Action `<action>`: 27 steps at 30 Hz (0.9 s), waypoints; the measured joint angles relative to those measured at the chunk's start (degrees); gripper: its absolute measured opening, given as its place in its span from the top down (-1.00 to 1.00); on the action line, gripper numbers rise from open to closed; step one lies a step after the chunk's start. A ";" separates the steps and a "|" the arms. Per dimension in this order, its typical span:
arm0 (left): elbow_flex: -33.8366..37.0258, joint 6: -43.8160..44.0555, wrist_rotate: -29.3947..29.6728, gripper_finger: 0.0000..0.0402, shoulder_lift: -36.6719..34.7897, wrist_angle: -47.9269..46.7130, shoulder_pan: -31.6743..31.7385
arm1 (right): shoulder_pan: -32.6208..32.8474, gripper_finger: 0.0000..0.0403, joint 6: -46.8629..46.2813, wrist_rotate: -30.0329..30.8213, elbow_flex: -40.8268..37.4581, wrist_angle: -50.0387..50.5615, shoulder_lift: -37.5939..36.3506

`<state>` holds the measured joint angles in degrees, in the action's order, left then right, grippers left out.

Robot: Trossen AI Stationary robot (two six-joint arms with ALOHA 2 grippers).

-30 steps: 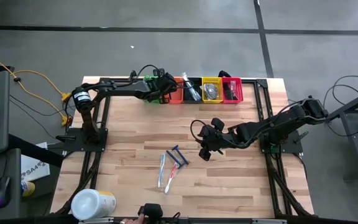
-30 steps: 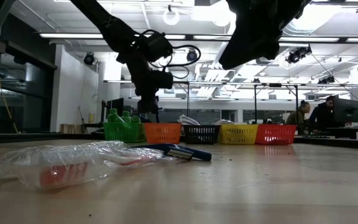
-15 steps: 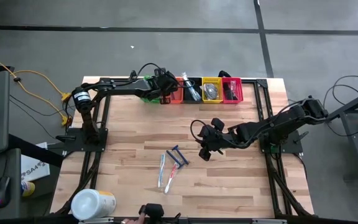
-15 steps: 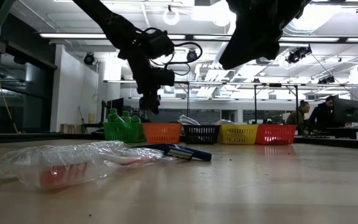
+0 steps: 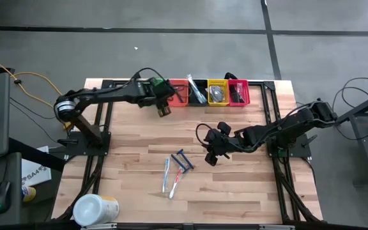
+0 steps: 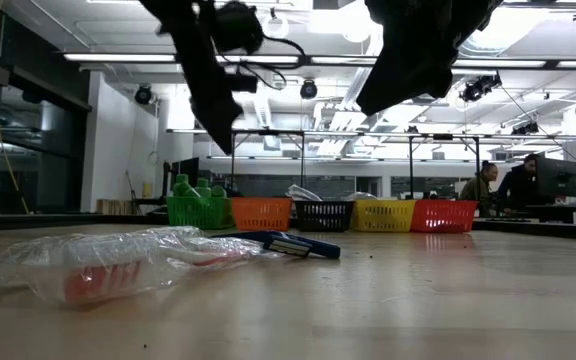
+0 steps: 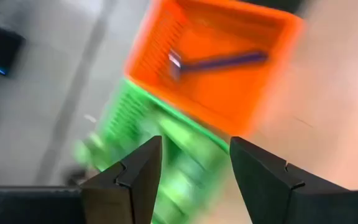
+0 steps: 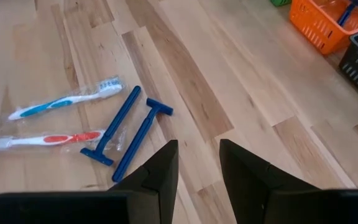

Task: Pick & Place Travel size toiletries
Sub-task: Put the light blue toothbrush into the black bin

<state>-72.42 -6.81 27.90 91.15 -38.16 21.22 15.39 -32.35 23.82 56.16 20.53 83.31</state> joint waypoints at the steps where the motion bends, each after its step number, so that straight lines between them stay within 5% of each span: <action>1: 0.00 3.60 -1.53 0.07 -1.05 -2.67 -0.91 | 0.00 0.45 -0.23 0.01 0.01 0.17 0.00; 10: 0.10 27.54 -13.91 0.07 -3.95 -19.03 -12.60 | -0.01 0.45 -0.61 0.01 0.00 0.43 0.00; 19: 4.13 48.84 -11.37 0.07 -3.93 -17.98 -29.68 | 0.01 0.45 0.09 -0.05 0.00 0.52 0.00; 27: 7.28 66.93 -11.91 0.07 -2.03 -6.05 -38.92 | 0.01 0.45 0.88 -0.69 0.00 0.81 0.00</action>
<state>-65.15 60.12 15.99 89.11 -44.22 -17.70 15.40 -31.47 23.13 56.16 21.34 83.31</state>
